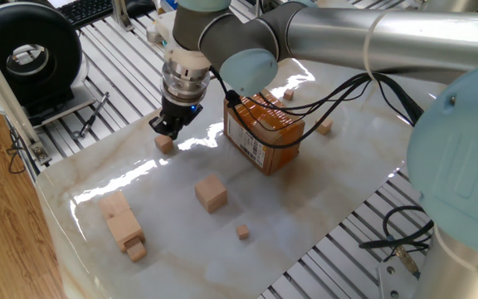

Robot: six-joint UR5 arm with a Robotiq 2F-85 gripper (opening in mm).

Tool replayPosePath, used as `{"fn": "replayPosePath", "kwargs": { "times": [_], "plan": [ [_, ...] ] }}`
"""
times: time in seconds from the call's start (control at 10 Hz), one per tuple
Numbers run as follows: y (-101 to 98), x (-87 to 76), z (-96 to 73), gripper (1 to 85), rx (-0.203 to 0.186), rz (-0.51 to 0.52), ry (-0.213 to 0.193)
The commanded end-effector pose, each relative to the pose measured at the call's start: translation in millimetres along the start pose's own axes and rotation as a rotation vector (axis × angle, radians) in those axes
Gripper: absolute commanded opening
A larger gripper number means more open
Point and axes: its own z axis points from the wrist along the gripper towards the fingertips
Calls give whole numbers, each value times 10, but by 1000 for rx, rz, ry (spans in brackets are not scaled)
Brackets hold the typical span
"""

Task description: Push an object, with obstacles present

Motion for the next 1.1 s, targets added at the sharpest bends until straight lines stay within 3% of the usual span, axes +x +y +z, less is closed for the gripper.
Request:
{"fn": "replayPosePath", "kwargs": {
  "times": [0.0, 0.3, 0.6, 1.0],
  "plan": [
    [18, -21, -22, 13, -10, 10, -5],
    [-26, -100, -48, 13, -20, -8, -8],
    [-67, -278, -75, 13, -22, -30, 4],
    [54, -427, -76, 13, -33, -13, -4]
  ]
}}
